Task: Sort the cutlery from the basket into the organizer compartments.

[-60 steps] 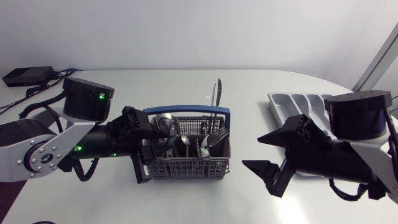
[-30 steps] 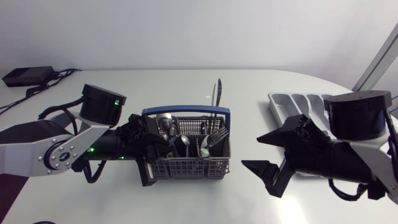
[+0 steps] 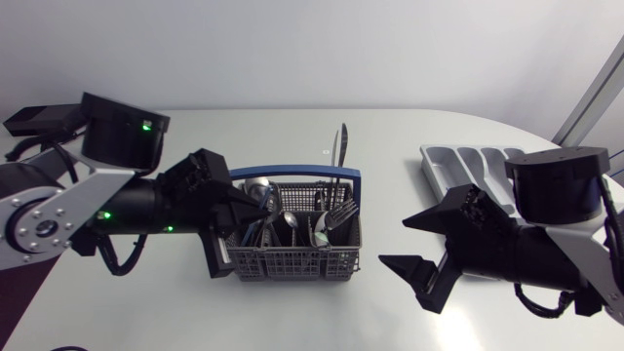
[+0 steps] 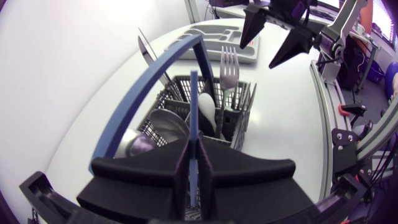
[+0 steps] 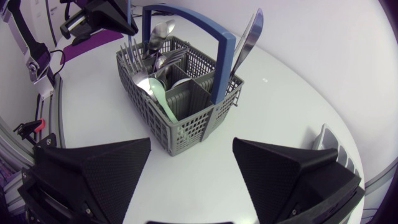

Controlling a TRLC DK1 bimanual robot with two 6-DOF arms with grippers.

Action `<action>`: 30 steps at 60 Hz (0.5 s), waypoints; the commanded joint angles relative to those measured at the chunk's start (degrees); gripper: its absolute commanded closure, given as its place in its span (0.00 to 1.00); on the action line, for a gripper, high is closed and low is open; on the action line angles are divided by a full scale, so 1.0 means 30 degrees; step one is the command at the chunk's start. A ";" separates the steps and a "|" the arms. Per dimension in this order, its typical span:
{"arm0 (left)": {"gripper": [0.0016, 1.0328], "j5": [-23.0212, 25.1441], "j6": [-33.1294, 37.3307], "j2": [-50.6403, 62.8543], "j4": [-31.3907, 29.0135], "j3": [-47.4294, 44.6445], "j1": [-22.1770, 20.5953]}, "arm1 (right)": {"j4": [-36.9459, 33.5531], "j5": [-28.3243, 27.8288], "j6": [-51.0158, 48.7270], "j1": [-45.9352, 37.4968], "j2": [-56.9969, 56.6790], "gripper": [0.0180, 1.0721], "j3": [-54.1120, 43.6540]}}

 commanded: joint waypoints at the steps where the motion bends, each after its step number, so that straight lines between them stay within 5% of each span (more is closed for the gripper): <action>1: 0.97 0.0260 -0.0977 -0.1168 -0.0421 0.1228 -0.0040 | 0.0005 -0.0084 -0.0376 0.0180 -0.0046 0.10 -0.0180; 30: 0.97 0.2574 -0.7832 -0.2545 0.0575 0.3513 -0.0040 | -0.1167 -0.1373 0.0416 0.0210 -0.2038 0.07 0.1578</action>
